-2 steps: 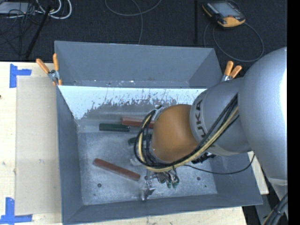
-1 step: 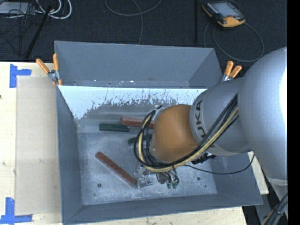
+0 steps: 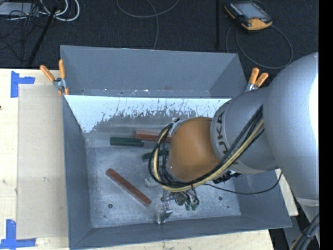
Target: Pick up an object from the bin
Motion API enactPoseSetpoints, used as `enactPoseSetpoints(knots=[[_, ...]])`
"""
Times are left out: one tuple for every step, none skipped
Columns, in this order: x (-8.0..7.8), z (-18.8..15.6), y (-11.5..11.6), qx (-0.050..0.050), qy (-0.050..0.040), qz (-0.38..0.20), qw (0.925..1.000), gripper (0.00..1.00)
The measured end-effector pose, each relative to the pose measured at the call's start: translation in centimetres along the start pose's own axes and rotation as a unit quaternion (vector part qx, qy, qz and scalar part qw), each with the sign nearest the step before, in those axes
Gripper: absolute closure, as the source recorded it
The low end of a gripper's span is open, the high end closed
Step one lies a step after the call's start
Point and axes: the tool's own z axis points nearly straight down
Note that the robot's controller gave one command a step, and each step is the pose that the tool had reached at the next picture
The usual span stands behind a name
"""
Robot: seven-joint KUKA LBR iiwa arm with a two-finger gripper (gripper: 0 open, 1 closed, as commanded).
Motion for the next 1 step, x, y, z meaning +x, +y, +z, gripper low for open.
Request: enactPoseSetpoints(knots=[[0.0, 0.0, -0.01, 0.0, 0.0, 0.0, 1.0, 0.0]])
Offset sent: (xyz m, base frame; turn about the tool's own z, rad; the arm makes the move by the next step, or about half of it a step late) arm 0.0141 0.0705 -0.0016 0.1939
